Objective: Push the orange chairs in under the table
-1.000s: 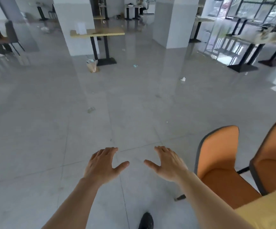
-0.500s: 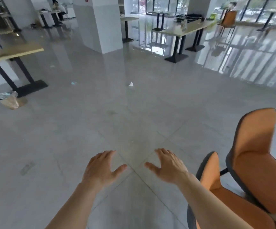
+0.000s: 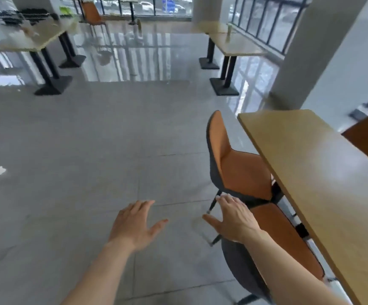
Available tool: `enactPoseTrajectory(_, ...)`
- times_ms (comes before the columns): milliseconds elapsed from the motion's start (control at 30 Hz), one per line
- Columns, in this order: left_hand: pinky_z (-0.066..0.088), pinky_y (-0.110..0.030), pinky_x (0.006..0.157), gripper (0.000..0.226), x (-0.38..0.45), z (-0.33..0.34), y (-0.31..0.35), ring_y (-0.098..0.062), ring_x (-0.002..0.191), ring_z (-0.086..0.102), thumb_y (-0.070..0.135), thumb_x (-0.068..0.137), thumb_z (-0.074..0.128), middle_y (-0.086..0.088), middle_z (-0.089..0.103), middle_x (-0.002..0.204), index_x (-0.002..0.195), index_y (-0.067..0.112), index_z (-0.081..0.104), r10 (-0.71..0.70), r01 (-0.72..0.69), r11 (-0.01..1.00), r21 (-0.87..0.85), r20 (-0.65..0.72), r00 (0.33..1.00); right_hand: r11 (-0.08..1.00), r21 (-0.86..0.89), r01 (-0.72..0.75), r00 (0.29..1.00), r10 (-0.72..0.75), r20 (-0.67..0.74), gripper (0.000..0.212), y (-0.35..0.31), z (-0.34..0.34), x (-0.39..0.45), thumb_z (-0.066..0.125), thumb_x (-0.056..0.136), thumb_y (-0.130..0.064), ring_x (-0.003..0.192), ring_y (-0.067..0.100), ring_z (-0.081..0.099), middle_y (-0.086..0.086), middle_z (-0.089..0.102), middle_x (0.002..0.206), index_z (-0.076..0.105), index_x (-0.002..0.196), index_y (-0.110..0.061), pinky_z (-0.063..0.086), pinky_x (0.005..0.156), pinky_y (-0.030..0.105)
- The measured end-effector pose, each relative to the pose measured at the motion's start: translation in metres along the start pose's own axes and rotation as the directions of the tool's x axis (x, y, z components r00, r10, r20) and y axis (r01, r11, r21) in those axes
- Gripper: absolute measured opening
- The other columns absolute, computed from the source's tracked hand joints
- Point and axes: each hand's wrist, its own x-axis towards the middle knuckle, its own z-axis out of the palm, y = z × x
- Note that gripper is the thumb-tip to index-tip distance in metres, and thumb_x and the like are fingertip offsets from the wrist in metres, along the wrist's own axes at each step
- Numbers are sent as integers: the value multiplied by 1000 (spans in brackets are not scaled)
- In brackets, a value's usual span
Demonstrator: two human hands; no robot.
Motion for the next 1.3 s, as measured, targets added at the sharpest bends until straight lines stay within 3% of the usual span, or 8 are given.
enactPoseTrajectory(67,26,-37,114,87,41,-3,12,-19,143,35,84,84,35,6,39,156,154,31,32,132,-133,991,13,43,990,991,26,-128,991,129,-32,73,13,-5,-7,48,90,-75,136,25,43,0,51,140,48,139,-21,33,112,39)
enactPoseTrajectory(200,26,-39,114,90,108,7,66,-18,144,32,86,81,34,8,34,159,154,34,29,365,-367,930,-11,130,922,915,99,-392,914,399,-77,83,44,-3,-31,48,93,-69,149,25,29,4,37,161,33,156,-17,21,123,41)
enactPoseTrajectory(533,31,-42,117,88,169,66,198,-15,142,33,87,80,36,12,39,155,151,35,34,753,-770,633,-79,294,589,576,295,-762,586,808,-62,87,100,49,-97,47,93,-71,151,25,27,5,33,164,29,159,-17,24,123,41)
enactPoseTrajectory(667,29,-41,119,89,178,95,208,-13,142,33,88,79,29,14,40,154,150,36,35,820,-848,522,-95,329,468,440,318,-840,470,883,19,100,94,77,-104,38,85,-87,151,24,28,3,34,164,30,158,-19,26,122,42)
enactPoseTrajectory(800,28,-42,119,94,191,124,203,-14,142,33,94,76,20,15,40,153,150,38,33,837,-875,462,-142,395,378,332,384,-861,398,911,104,129,79,101,-91,20,60,-107,152,23,27,0,30,166,28,159,-24,25,121,43)
enactPoseTrajectory(933,19,-37,120,93,208,150,191,-9,140,31,95,77,22,17,42,151,149,37,35,862,-913,371,-170,429,270,281,350,-894,367,906,210,127,63,126,-72,26,59,-109,143,21,38,-5,39,160,33,156,-27,32,118,45)
enactPoseTrajectory(1100,16,-32,116,90,221,166,177,-7,132,32,95,78,25,18,48,142,144,37,41,903,-935,277,-220,393,175,243,323,-915,266,964,27,111,44,153,-53,24,58,-110,121,16,52,-10,59,134,52,135,-35,42,107,38)
enactPoseTrajectory(1300,17,-38,114,86,228,173,180,-10,131,30,93,79,19,18,46,143,144,39,37,895,-945,236,-225,430,121,181,307,-934,166,983,-73,103,33,160,-44,22,61,-109,109,16,54,-9,64,117,60,118,-32,44,98,34)
